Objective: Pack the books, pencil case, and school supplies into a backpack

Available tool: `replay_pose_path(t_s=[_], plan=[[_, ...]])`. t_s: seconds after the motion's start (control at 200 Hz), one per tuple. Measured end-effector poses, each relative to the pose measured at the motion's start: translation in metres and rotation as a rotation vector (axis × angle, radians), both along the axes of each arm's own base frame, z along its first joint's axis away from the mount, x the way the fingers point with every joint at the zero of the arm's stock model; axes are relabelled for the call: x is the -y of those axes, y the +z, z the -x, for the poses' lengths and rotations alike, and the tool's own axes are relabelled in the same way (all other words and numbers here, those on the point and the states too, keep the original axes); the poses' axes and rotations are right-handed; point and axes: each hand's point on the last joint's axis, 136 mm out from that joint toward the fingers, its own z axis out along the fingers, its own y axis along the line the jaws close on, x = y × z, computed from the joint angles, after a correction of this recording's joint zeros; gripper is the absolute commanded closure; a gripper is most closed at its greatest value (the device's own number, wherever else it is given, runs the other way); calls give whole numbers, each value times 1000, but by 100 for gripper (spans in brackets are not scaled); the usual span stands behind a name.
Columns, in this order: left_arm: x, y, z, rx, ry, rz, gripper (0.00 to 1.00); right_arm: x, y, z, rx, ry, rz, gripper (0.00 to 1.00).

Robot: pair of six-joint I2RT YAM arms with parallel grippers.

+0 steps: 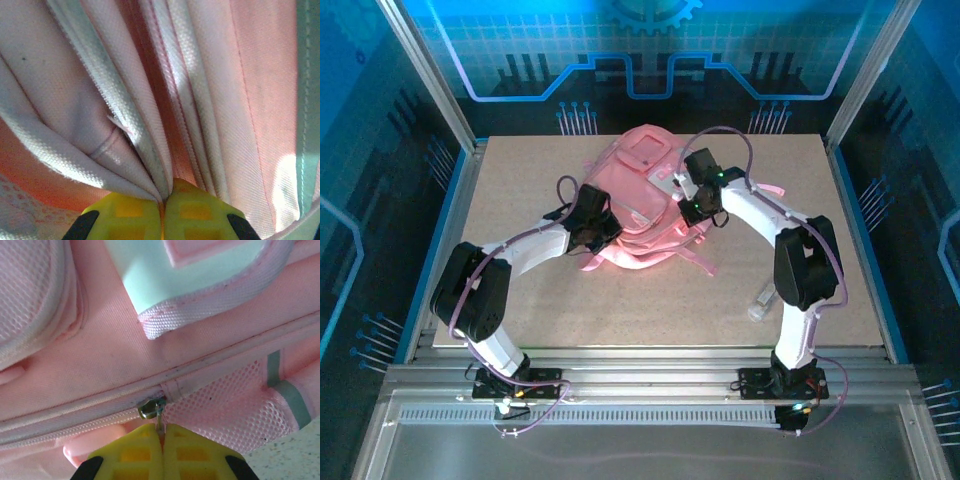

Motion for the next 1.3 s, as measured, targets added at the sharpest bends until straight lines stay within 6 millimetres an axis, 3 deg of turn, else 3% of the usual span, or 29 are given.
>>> replay_pose_path(t_s=[0.305, 0.67, 0.695, 0.74, 0.82, 0.87, 0.915, 1.015, 1.175, 1.25, 1.3], plan=[[-1, 8, -2, 7, -18, -3, 100, -5, 7, 2, -21, -31, -47, 98], [5, 36, -3, 81, -62, 25, 100, 11, 9, -3, 16, -85, 32, 97], [6, 38, -3, 85, -62, 27, 100, 11, 9, -4, 17, -83, 33, 93], [6, 40, -3, 91, -63, 32, 100, 11, 11, -4, 17, -75, 36, 76], [4, 39, 0, 83, -67, 24, 65, 16, 16, -6, 22, -81, 44, 37], [1, 35, 4, 64, -75, 10, 48, 21, 22, -11, 27, -93, 28, 27], [-1, 35, 7, 50, -77, 5, 44, 23, 26, -13, 29, -97, 8, 24], [-3, 42, 12, 54, -79, 6, 44, 18, 38, -7, 16, -106, -63, 22], [-6, 73, 13, 127, -73, 34, 51, -24, 68, 12, 20, -91, -253, 21], [-10, 81, 14, 159, -67, 42, 66, -48, 73, 22, 8, -82, -342, 19], [-15, 79, 15, 158, -56, 45, 87, -61, 73, 26, -6, -89, -390, 15]])
